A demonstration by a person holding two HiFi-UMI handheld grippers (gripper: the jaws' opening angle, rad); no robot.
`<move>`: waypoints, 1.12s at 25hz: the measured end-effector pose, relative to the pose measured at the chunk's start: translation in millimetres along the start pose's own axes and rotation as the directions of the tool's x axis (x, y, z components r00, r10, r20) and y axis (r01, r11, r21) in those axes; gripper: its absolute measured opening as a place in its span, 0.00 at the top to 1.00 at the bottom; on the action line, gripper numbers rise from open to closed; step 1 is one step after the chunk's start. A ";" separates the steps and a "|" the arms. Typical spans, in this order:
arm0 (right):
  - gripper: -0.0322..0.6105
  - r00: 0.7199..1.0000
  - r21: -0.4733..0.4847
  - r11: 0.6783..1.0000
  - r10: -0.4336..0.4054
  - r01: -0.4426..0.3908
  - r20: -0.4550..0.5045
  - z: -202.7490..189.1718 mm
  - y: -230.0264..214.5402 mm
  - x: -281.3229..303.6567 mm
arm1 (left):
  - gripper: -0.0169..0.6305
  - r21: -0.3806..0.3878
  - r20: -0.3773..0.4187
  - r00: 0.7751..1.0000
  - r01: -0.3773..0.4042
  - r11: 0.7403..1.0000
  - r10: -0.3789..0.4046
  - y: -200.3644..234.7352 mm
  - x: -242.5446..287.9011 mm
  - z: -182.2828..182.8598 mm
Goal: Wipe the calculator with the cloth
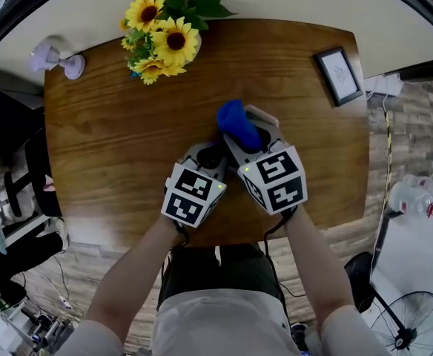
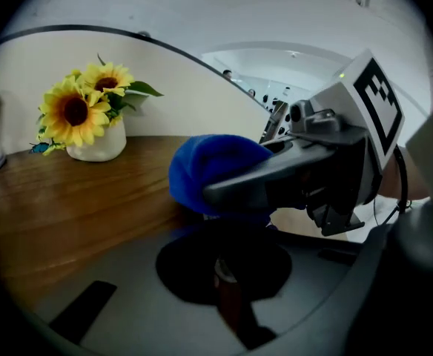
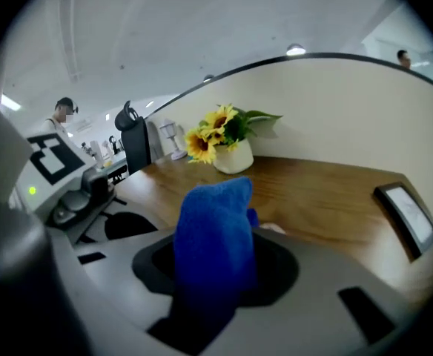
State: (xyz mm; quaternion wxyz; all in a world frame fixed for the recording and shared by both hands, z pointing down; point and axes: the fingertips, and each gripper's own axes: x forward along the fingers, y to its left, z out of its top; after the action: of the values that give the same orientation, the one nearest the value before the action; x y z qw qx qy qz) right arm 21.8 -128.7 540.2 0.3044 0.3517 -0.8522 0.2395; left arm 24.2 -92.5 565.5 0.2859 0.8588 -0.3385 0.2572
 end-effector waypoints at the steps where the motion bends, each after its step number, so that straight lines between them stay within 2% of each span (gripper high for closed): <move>1: 0.73 1.000 -0.026 1.000 -0.008 0.007 -0.015 -5.2 1.0 -1.5 | 0.97 0.001 -0.005 1.000 0.000 1.000 0.000 0.0 -0.4 -0.2; 4: 0.73 0.998 -0.072 0.997 -0.031 0.026 -0.063 -21.1 -1.4 -11.2 | 0.97 0.003 -0.012 1.000 0.000 1.000 0.000 -0.1 -0.9 -0.2; 8: 0.74 0.994 -0.001 0.997 -0.077 0.077 -0.076 -39.4 -20.1 -33.6 | 0.97 -0.005 -0.015 1.000 0.001 1.000 -0.001 -0.2 -0.4 -0.5; 11: 0.75 0.986 0.019 0.991 -0.133 0.135 -0.101 -51.7 -35.5 -50.7 | 0.97 0.006 -0.025 1.000 -0.003 1.000 0.003 0.1 -0.5 -1.6; 15: 0.75 0.958 0.021 0.974 -0.216 0.224 -0.189 -80.6 -59.0 -72.8 | 0.97 0.023 -0.037 0.999 -0.016 1.000 0.017 0.8 0.2 -2.2; 19: 0.76 0.936 0.085 0.953 -0.265 0.291 -0.231 -97.8 -75.6 -99.0 | 0.97 -0.025 -0.048 0.999 -0.003 1.000 0.002 0.9 0.9 -3.2; 22: 0.76 0.936 0.128 0.942 -0.281 0.312 -0.210 -91.4 -77.7 -117.4 | 0.97 -0.058 -0.053 0.999 -0.009 0.998 0.006 3.3 -4.0 -4.4; 25: 0.76 0.942 0.148 0.937 -0.292 0.317 -0.165 -72.4 -74.1 -136.5 | 0.97 -0.008 -0.041 0.995 -0.092 0.996 0.092 11.0 -21.4 2.1; 28: 0.76 0.953 0.147 0.942 -0.289 0.300 -0.095 -41.8 -64.7 -154.8 | 0.97 -0.006 -0.008 0.993 -0.120 0.993 0.120 11.0 -41.6 19.4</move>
State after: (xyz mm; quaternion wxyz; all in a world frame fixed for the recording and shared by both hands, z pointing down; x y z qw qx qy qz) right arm 172.5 -73.8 475.7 0.3380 0.4897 -0.7565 0.2715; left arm -5.5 -94.0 529.0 0.2741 0.8349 -0.3893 0.2764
